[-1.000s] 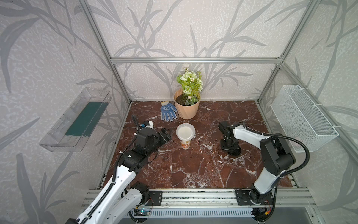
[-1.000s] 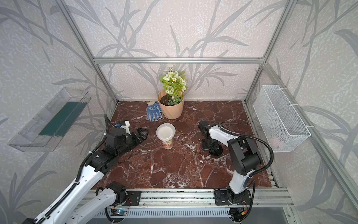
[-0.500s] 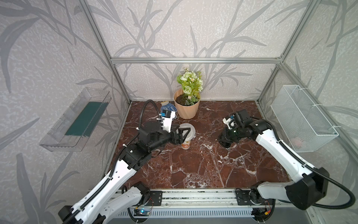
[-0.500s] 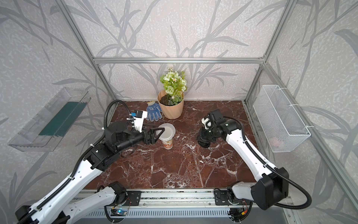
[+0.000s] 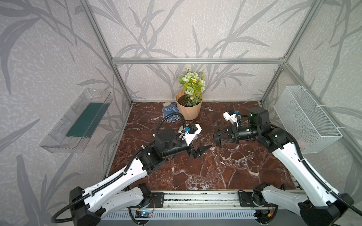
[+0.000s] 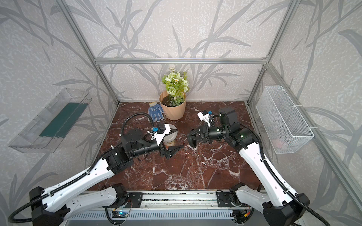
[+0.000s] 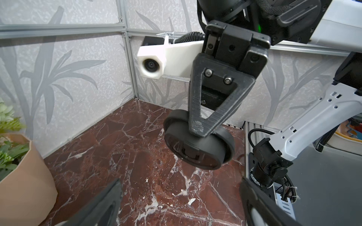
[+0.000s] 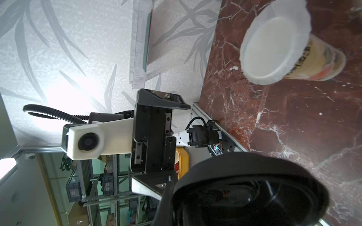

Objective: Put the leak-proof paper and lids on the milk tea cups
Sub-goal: Pick up the cup lid from the center of the board.

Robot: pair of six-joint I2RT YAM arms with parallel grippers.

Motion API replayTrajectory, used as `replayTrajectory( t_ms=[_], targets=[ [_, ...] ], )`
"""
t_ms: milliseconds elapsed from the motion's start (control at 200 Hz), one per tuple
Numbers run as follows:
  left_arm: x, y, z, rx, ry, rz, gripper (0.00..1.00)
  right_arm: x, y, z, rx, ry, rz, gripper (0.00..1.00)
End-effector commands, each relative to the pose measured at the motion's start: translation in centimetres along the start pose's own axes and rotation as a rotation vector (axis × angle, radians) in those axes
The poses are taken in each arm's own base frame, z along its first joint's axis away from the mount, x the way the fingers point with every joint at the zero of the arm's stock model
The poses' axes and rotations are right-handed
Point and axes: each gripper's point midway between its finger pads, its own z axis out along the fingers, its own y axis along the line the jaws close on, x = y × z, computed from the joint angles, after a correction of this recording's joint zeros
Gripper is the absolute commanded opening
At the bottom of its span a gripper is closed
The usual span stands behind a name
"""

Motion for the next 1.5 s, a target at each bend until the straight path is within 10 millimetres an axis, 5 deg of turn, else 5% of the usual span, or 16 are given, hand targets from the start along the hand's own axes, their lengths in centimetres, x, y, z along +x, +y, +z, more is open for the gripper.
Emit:
replayTrajectory(
  t_ms=[0, 410, 845, 1100, 1235, 1300, 1405, 1494],
  targets=[
    [-1.6, -1.3, 0.1, 0.065, -0.082, 0.078, 0.99, 0.8, 2.4, 0.3, -0.097, 0.050, -0.028, 0.03],
    [-1.5, -2.9, 0.6, 0.169, -0.109, 0.060, 0.88, 2.5, 4.8, 1.5, -0.187, 0.156, -0.067, 0.04],
    [-1.8, -3.3, 0.5, 0.195, -0.134, 0.051, 0.82, 2.1, 5.5, 2.2, -0.229, 0.174, -0.062, 0.05],
    [-1.9, -3.3, 0.4, 0.191, -0.135, 0.059, 0.68, 2.2, 5.2, 2.4, -0.224, 0.174, -0.058, 0.06],
    [-1.5, -2.8, 0.1, 0.153, -0.122, 0.056, 0.61, 1.9, 4.6, 2.5, -0.186, 0.145, -0.070, 0.21],
    [-1.2, -2.2, -0.2, 0.110, -0.105, 0.053, 0.57, 1.3, 4.3, 2.1, -0.158, 0.106, -0.081, 0.39],
    [-0.6, -0.9, -0.9, 0.022, -0.067, 0.036, 0.49, -0.6, 3.6, 0.6, -0.106, -0.009, -0.100, 0.64],
    [0.2, 0.9, -1.7, -0.097, -0.025, 0.006, 0.46, -2.6, 1.8, -1.6, -0.012, -0.149, -0.093, 0.74]
  ],
)
